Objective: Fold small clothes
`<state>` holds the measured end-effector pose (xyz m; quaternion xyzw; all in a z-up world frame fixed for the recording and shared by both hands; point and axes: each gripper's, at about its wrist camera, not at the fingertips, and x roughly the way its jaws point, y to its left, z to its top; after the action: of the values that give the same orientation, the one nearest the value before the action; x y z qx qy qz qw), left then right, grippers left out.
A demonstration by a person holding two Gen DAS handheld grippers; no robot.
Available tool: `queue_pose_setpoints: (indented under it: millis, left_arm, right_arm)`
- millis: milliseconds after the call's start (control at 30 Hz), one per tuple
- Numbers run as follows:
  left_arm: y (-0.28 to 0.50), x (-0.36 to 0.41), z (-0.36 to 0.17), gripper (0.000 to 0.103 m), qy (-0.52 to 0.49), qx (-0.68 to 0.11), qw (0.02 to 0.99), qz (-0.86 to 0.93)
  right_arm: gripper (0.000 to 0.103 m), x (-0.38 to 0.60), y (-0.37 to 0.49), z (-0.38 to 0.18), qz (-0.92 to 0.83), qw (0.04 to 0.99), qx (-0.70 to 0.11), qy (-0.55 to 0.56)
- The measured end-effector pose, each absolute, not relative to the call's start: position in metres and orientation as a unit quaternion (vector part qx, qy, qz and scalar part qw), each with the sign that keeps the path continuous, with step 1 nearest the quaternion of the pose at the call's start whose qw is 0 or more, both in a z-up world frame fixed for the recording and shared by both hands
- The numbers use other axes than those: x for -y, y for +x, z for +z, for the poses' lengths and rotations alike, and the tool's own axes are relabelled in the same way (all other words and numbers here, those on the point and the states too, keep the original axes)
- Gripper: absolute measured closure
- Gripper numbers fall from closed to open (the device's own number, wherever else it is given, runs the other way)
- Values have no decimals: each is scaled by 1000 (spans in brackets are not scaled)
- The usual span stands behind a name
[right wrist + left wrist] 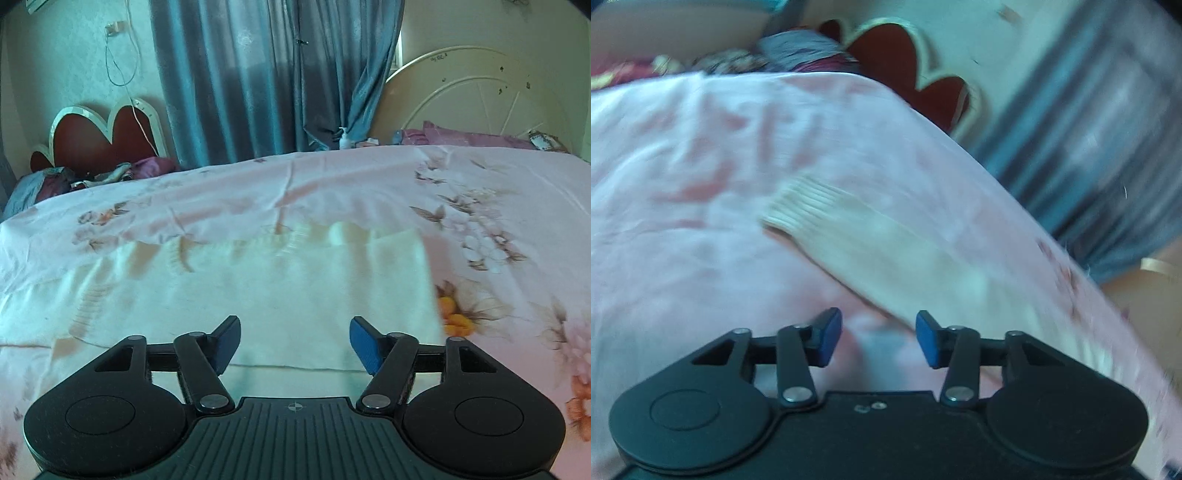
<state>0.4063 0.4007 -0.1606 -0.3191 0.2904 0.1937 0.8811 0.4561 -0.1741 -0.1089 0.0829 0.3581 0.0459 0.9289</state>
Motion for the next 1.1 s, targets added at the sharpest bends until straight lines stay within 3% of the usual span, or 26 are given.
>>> queue_pose_setpoints:
  millis: [267,400,500,600,833,1100]
  left_arm:
    - [424,-471,-187,100,-450,-230,842,191]
    - [424,-473,-156,100,-412,-184,871,195]
    - [445,-474,-170,100,-388,-259,858,216]
    - [448,-465,-166,100,-389,-249,863,208]
    - [477,-360,-104,100,-280,-219,932,76]
    - [539,-140,-99,100,-140,-307,934,-117]
  right_arm:
    - [43,154,461,-103,30,925,-369,79]
    - [43,157,460,-93,20,928,-364,78]
    - [43,162,461,-96,14,924,-374,72]
    - [43,169,458,-96,7,924,-374,73]
    - [43,185,450,-96,0,927,-360,106]
    - [43,202,440,-94,0,927,-347,143]
